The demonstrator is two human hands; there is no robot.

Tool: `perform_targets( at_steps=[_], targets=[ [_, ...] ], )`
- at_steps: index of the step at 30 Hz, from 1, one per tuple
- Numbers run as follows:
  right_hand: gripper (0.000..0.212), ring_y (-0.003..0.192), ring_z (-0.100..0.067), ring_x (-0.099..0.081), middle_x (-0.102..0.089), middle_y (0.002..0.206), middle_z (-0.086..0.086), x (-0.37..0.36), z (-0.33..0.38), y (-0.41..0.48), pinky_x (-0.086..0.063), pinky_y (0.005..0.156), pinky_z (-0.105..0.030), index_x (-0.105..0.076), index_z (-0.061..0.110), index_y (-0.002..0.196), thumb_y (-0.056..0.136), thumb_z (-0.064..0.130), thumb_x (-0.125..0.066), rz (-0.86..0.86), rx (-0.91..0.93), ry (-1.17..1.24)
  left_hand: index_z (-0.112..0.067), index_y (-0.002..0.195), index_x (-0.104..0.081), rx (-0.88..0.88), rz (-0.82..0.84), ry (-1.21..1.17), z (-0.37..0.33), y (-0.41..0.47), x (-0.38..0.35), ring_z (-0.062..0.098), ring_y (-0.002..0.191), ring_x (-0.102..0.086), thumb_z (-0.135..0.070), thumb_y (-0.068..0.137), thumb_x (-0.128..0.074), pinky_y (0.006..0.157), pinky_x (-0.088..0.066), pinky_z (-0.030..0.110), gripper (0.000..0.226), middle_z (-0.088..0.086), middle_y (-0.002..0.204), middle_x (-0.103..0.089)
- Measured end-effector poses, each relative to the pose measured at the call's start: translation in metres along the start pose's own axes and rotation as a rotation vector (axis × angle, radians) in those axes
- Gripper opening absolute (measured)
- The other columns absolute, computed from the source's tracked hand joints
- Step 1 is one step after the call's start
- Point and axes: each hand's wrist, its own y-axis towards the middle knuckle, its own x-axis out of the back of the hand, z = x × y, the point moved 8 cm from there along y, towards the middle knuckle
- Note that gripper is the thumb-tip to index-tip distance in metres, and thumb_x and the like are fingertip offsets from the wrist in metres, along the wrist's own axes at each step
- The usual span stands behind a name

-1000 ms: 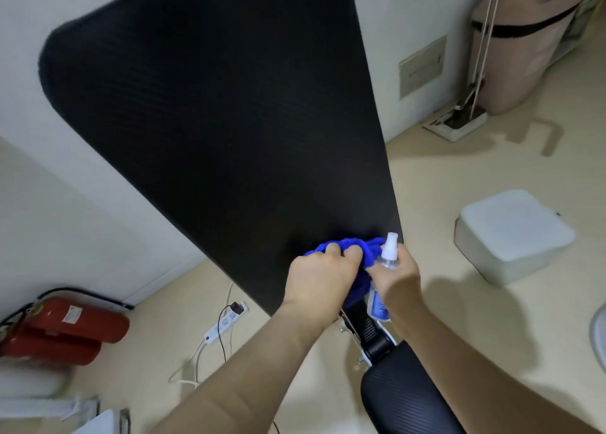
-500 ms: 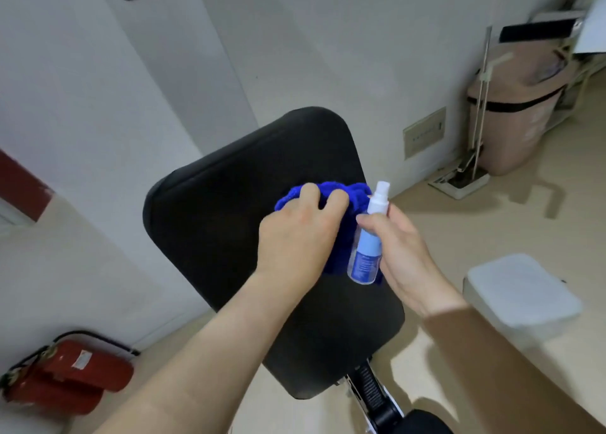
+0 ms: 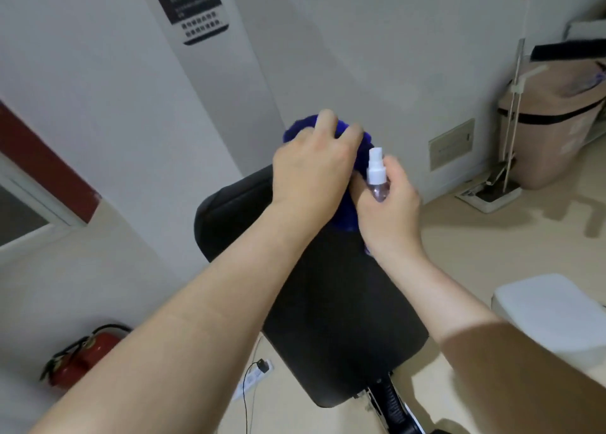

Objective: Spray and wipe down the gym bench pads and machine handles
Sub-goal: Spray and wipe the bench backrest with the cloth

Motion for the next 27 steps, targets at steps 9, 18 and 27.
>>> perform_targets(
  at_steps=[9,18,27],
  targets=[
    [0.021,0.067,-0.020,-0.046,-0.052,0.068,0.000,0.042,-0.081,-0.009,-0.038,0.060,-0.029,-0.048,0.017,0.073,0.093,0.022,-0.056,-0.187,-0.279,0.010,-0.006,0.117,-0.061,-0.151,0.059,0.023,-0.064,-0.027,-0.040,0.031,0.098,-0.050,-0.030,0.087,-0.047,0.080,-0.032,0.037,0.041,0.009,0.113,-0.057],
    [0.017,0.062,-0.022,-0.044,-0.051,0.064,-0.002,0.013,0.020,0.061,-0.035,0.057,-0.036,-0.051,0.010,0.075,0.085,0.024,-0.056,0.074,0.011,-0.179,-0.014,0.111,-0.063,0.159,0.242,0.039,0.006,0.008,-0.019,0.031,0.095,-0.052,-0.028,0.088,-0.043,0.070,-0.033,0.036,0.033,0.007,0.109,-0.056],
    [0.020,0.087,-0.036,-0.061,-0.064,0.088,-0.010,-0.099,0.096,0.064,-0.054,0.077,-0.040,-0.054,0.017,0.077,0.075,0.037,-0.060,0.697,0.185,-0.842,-0.025,0.071,-0.050,0.646,0.413,-0.404,0.108,-0.052,-0.014,0.023,0.089,-0.050,-0.038,0.096,-0.027,0.071,-0.042,0.035,0.035,0.003,0.098,-0.052]
  ],
)
